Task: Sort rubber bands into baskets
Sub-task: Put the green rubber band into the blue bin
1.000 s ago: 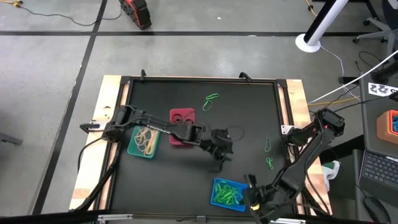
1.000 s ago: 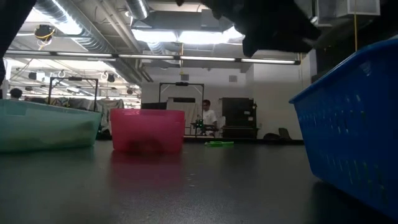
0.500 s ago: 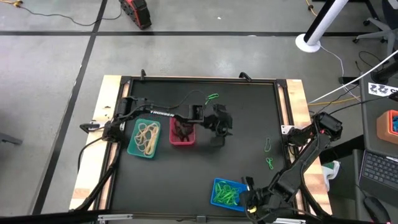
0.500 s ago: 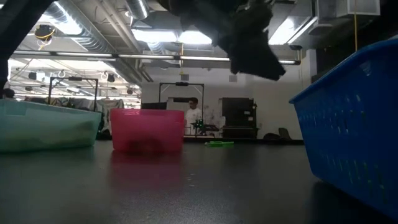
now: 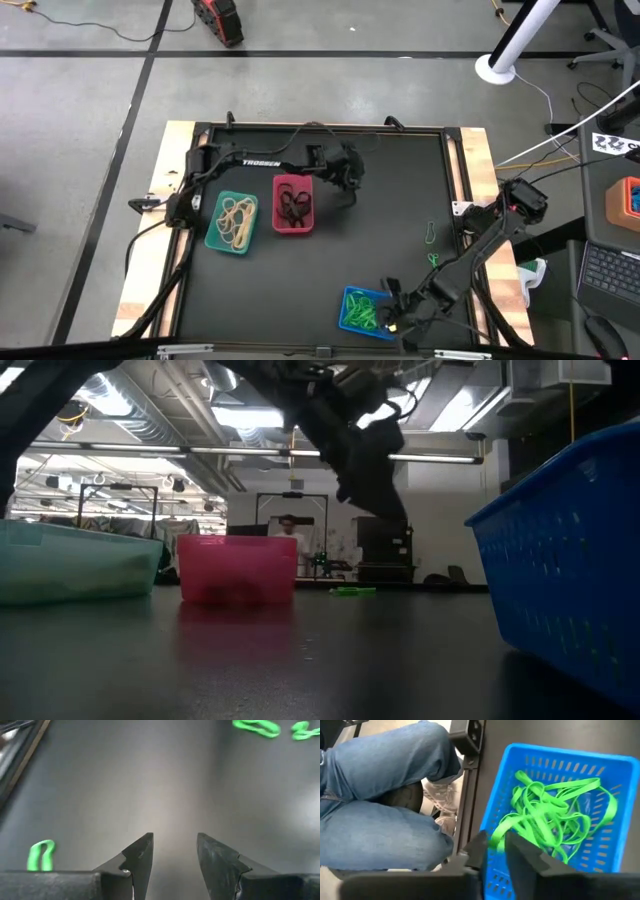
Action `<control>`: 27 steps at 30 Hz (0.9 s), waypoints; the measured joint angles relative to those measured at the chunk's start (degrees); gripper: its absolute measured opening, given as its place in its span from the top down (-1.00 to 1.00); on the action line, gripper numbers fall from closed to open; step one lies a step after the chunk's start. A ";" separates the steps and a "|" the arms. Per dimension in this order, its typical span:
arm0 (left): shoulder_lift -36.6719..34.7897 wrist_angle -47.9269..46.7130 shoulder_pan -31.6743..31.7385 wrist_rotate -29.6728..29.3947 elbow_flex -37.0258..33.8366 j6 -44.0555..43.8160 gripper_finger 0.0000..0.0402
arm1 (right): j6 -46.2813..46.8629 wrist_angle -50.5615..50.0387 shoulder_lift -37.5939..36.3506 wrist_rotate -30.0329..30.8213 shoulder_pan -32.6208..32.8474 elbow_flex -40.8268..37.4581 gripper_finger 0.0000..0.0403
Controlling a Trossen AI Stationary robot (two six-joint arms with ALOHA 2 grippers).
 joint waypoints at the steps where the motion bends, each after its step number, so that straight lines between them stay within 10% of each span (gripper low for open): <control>1: 0.04 -0.32 0.52 -0.78 0.00 0.08 0.25 | -0.01 0.01 -0.01 0.08 -0.38 0.00 0.57; 10: 0.14 -4.01 4.43 -3.63 -0.63 0.18 0.25 | -0.95 -0.95 -0.43 -2.47 -2.62 0.00 0.24; 27: 0.29 -1.54 6.77 -4.80 -11.85 -0.63 0.25 | -3.08 -5.93 -6.47 0.75 -2.46 0.00 0.22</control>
